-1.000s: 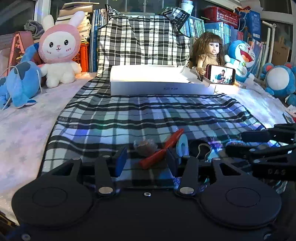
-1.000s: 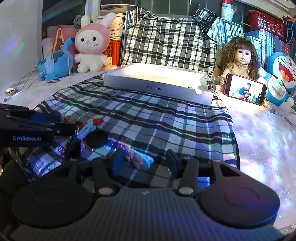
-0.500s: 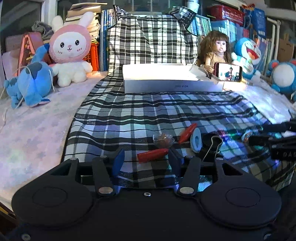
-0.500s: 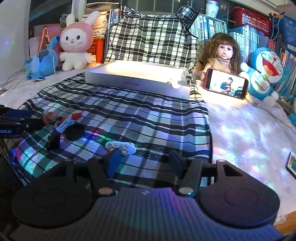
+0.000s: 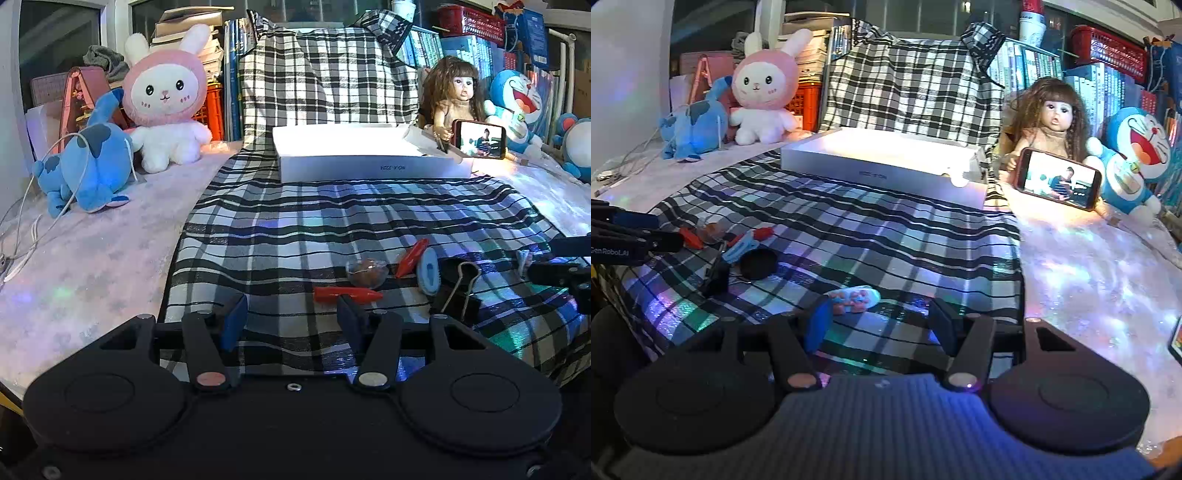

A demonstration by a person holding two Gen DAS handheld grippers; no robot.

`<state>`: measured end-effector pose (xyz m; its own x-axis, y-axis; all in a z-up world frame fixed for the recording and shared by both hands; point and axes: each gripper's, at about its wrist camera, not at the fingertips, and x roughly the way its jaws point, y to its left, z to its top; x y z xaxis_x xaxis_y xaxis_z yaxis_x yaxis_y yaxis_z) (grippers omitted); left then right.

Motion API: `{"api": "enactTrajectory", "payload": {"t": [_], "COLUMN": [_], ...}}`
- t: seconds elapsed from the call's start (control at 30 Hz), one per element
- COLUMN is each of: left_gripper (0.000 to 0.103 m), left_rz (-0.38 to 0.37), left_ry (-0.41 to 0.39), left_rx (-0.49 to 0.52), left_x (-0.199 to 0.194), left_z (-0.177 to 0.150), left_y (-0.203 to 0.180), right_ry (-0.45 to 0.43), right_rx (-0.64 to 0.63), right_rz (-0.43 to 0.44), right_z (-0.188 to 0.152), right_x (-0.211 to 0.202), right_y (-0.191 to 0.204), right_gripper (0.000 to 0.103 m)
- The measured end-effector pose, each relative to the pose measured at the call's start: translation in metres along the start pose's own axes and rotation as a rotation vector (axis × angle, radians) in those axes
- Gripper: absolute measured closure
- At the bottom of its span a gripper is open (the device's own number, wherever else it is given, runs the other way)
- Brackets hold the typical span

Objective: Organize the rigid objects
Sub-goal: 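Grasp the red-handled stick with the left tool while the right tool grasps the pink-dotted toy, then carry the red stick over the white tray with the left tool while the right tool releases the toy inside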

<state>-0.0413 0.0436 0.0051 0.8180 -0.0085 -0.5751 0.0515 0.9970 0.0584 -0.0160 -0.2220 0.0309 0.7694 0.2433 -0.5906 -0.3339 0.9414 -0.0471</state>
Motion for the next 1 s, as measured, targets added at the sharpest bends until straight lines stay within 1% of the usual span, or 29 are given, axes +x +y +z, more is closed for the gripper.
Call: {"api": "enactTrajectory", "payload": {"t": [0.03,0.1,0.17,0.3,0.33,0.4,0.43,0.47,0.5,0.53,0.57,0.6,0.63,0.67,0.77,0.9,1.0], "left_gripper": [0.05,0.043,0.04,0.038,0.039,0.044,0.045,0.049,0.056,0.061,0.06,0.061,0.061,0.061,0.061,0.061,0.061], "left_rz": [-0.016,-0.047,-0.058,-0.064,-0.065,-0.081,-0.087,-0.089,-0.094,-0.1,-0.105,-0.107,-0.108,-0.111,-0.113,-0.1,-0.061], "left_ry": [-0.005,-0.021,-0.036,-0.055,-0.046,-0.023,-0.029,-0.037,-0.038,-0.041,-0.042,-0.04,-0.04,-0.04,-0.039,-0.05,-0.039], "left_rx": [-0.002,0.001,0.011,0.023,0.022,0.012,0.004,0.0,0.003,0.007,0.01,0.009,0.003,-0.005,-0.019,-0.042,-0.066], "left_x": [-0.001,-0.002,-0.002,0.005,0.008,0.015,0.016,0.016,0.017,0.016,0.015,0.015,0.014,0.013,0.009,0.003,0.005], "left_z": [0.0,0.001,0.003,0.003,0.002,0.0,-0.001,-0.002,-0.002,-0.003,-0.003,-0.003,-0.003,-0.003,-0.001,0.009,0.02], "left_y": [-0.001,-0.007,-0.014,-0.024,-0.025,-0.026,-0.025,-0.025,-0.025,-0.025,-0.026,-0.026,-0.027,-0.027,-0.027,-0.024,-0.021], "right_ry": [-0.003,-0.009,-0.013,-0.023,-0.028,-0.031,-0.033,-0.036,-0.038,-0.041,-0.043,-0.045,-0.046,-0.05,-0.066,-0.077,-0.089], "right_rx": [0.002,0.001,-0.009,-0.029,-0.031,-0.03,-0.031,-0.033,-0.036,-0.037,-0.037,-0.036,-0.032,-0.027,-0.041,-0.008,0.035], "right_rz": [0.01,0.023,0.026,0.039,0.042,0.043,0.043,0.044,0.046,0.05,0.055,0.063,0.078,0.088,0.079,0.066,0.038], "right_z": [0.0,0.0,0.001,0.001,0.001,0.0,-0.001,-0.002,-0.002,-0.003,-0.003,-0.003,-0.003,-0.004,-0.004,0.002,0.013], "right_x": [0.0,0.002,0.004,0.009,0.011,0.014,0.015,0.016,0.017,0.017,0.017,0.017,0.016,0.016,0.013,0.011,0.012], "right_y": [0.0,0.002,0.004,0.008,0.008,0.009,0.009,0.009,0.009,0.01,0.01,0.01,0.01,0.01,0.015,0.013,0.008], "right_gripper": [0.032,0.031,0.03,0.027,0.027,0.027,0.027,0.027,0.027,0.027,0.028,0.039,0.046,0.059,0.059,0.059,0.059]}}
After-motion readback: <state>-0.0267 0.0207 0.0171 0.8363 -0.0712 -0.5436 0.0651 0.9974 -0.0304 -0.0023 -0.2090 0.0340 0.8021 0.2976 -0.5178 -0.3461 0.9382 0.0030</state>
